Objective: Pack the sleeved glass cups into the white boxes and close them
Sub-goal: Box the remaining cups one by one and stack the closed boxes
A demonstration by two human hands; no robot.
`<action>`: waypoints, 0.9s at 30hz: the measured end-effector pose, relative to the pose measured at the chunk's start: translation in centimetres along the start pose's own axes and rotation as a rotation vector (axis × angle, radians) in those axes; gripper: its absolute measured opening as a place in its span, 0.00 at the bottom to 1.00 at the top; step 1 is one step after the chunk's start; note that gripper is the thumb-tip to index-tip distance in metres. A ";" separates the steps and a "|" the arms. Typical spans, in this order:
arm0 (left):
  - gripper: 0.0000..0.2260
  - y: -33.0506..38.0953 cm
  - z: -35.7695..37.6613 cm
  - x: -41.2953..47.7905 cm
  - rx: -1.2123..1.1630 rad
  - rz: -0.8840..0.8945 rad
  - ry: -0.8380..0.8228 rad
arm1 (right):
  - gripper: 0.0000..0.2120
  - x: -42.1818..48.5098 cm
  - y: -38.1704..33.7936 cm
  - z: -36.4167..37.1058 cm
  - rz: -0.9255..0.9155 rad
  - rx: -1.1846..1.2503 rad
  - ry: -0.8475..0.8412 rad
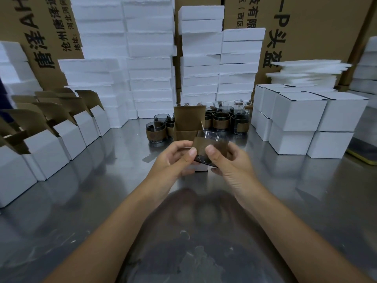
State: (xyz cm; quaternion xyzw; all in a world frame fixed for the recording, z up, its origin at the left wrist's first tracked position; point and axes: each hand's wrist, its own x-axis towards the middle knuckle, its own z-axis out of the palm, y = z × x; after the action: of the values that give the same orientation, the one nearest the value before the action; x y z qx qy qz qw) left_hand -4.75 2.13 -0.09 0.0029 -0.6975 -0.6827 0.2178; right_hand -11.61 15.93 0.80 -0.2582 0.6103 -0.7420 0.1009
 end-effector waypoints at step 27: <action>0.13 -1.3 -0.7 0.4 0.921 0.229 0.291 | 0.32 -0.6 0.4 -0.2 -0.374 -0.308 0.059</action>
State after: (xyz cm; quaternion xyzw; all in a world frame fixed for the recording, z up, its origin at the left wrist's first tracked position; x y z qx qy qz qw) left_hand -5.26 1.28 -1.22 0.1175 -0.8848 -0.2681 0.3625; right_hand -11.22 16.30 0.24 -0.3571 0.6604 -0.6534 -0.0966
